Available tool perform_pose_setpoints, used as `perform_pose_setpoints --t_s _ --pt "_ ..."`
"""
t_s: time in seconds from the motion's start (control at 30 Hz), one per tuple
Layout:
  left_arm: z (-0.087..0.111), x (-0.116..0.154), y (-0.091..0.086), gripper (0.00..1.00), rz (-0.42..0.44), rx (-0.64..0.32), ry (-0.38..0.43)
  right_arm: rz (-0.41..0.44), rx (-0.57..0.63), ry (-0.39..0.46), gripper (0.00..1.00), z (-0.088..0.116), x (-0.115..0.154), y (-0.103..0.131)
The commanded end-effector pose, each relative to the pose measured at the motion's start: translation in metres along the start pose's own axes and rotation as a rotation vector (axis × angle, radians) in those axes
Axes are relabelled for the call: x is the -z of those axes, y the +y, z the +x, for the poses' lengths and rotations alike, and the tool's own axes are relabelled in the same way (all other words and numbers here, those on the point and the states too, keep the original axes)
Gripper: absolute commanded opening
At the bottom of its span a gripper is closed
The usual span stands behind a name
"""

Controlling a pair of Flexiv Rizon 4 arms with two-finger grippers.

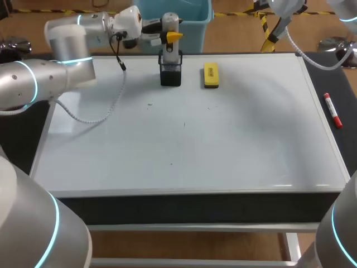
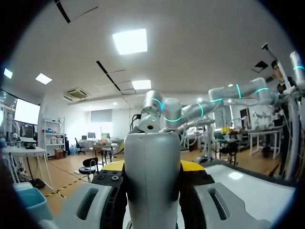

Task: Pick up the inspection probe, press it on each red-marked spot on the whiteboard one by one, put down the probe, pick up the eraser, and wipe off all the red marks.

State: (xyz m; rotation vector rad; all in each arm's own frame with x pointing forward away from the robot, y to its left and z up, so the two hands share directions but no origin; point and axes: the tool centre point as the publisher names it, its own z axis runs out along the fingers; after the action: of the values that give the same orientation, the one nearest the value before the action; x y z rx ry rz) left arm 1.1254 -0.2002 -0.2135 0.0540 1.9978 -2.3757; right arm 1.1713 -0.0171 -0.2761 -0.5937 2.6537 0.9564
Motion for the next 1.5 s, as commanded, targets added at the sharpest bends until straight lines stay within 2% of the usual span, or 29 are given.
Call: perform_pose_setpoints --t_s 0.03,0.37,0.73,1.13,1.17,1.2,1.23,1.5 --pt "-0.005 -0.001 0.009 0.00 0.010 0.003 0.012 0.003 0.001 0.004 1.00 0.000 0.001 0.000" --pt "-0.009 -0.001 0.032 0.00 0.009 0.052 0.012 0.003 0.001 0.004 1.00 0.000 0.001 0.000" --pt "-0.011 0.004 0.053 0.00 0.002 0.064 0.012 0.003 0.001 0.004 1.00 0.000 0.001 0.000" --pt "-0.011 0.009 0.061 0.00 0.000 0.078 0.019 0.003 0.001 0.004 1.00 0.000 0.001 0.000" --pt "-0.011 0.009 0.061 0.26 0.001 0.080 0.022 0.003 0.001 0.004 1.00 0.000 0.001 0.000" --pt "-0.011 0.009 0.061 0.96 -0.002 0.078 0.026 0.003 0.001 0.004 1.00 0.000 0.001 0.000" --pt "-0.011 0.010 0.061 1.00 -0.003 0.078 0.025 0.003 0.001 0.004 1.00 0.000 0.001 0.000" --pt "-0.010 0.016 0.047 1.00 -0.023 0.064 -0.002 0.003 0.001 0.004 1.00 0.000 0.001 0.000"
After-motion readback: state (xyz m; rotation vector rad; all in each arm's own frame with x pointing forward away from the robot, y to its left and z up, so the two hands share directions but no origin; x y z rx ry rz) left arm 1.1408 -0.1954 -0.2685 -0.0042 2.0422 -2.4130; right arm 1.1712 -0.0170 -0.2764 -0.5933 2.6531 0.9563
